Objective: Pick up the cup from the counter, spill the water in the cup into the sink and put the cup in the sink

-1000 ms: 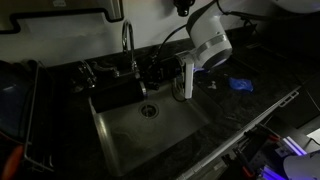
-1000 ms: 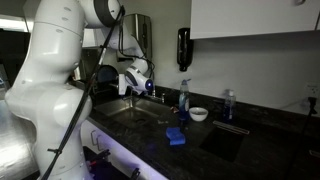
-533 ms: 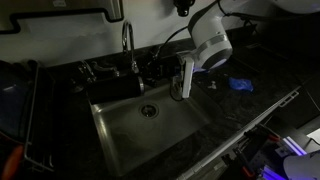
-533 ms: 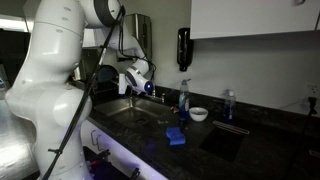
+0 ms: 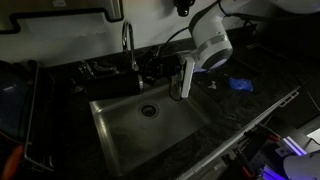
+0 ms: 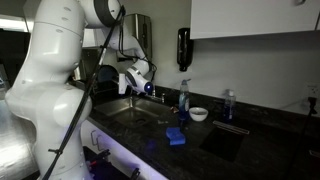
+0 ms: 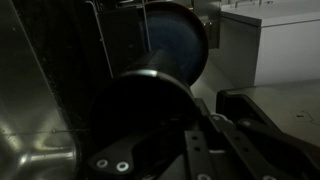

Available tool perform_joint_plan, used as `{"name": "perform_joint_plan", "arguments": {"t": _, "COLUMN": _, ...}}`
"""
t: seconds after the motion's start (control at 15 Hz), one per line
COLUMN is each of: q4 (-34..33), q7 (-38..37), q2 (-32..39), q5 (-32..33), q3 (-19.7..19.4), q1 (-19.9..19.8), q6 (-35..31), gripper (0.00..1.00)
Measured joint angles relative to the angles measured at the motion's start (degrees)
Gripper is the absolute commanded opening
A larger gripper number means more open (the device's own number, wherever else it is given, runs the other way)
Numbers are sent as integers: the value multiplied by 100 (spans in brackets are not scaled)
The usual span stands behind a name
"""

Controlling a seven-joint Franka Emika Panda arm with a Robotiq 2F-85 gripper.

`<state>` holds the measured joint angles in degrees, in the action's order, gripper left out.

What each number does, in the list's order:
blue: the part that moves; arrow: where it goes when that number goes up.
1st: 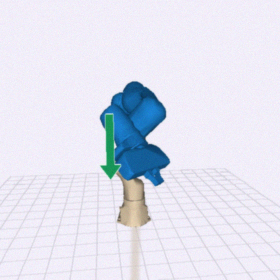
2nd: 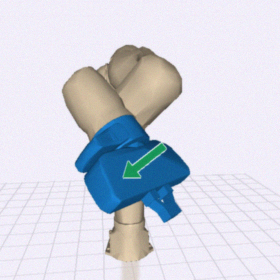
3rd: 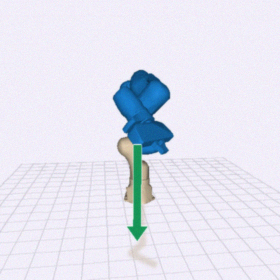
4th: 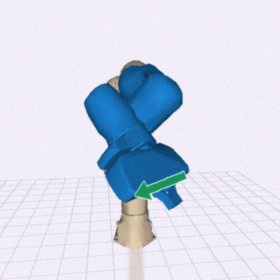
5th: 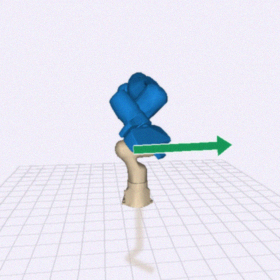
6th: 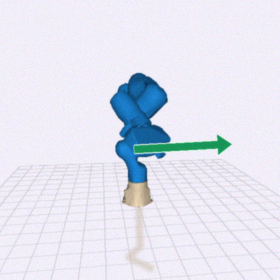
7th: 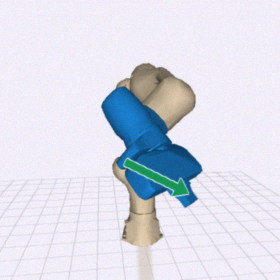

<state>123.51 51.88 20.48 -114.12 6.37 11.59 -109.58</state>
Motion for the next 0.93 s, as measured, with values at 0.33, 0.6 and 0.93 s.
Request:
{"name": "perform_joint_plan", "arguments": {"t": 0.33, "q4": 1, "q7": -135, "q2": -19, "q5": 1214, "q3": -35, "q1": 60, "q6": -357, "gripper": 2}}
{"name": "perform_joint_plan", "arguments": {"t": 0.6, "q4": -14, "q7": -664, "q2": -215, "q5": 2830, "q3": -149, "q1": 71, "q6": -838, "gripper": 2}}
{"name": "perform_joint_plan", "arguments": {"t": 0.93, "q4": -19, "q7": -1889, "q2": -805, "q5": 5157, "q3": -168, "q1": 77, "q6": -1162, "gripper": 2}}
